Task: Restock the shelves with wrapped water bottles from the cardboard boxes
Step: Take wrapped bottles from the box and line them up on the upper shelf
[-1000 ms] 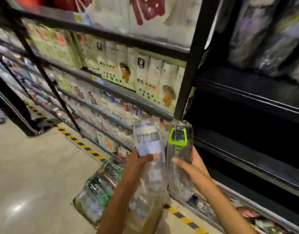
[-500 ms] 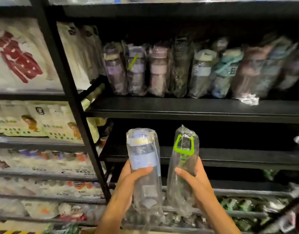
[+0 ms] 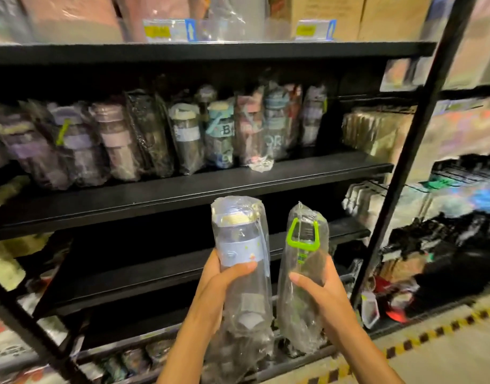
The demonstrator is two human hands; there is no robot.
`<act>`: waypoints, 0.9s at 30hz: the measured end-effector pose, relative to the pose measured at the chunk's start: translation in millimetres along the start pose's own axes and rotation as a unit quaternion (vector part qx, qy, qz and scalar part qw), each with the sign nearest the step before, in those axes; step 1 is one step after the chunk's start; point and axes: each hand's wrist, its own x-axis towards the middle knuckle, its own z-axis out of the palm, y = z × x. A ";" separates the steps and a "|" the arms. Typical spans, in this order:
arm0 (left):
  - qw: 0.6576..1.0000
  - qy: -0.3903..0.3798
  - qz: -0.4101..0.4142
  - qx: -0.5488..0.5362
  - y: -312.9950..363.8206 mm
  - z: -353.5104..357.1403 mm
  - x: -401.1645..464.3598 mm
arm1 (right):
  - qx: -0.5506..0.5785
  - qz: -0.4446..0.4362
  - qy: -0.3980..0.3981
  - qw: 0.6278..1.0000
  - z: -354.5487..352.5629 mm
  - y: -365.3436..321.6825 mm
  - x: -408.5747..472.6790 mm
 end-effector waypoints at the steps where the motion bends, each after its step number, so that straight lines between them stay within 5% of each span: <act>1: 1.000 -0.008 0.002 0.003 0.5 11.3 7.2 | -0.001 -0.001 0.007 1.000 -10.5 -0.1 3.1; 15: 0.996 -0.036 0.079 -0.007 16.9 154.2 204.3 | -0.025 -0.068 0.036 0.997 -149.4 -28.9 136.2; 27: 0.986 0.052 0.153 0.034 50.1 235.9 391.4 | -0.004 -0.091 0.023 0.996 -217.1 -49.3 254.4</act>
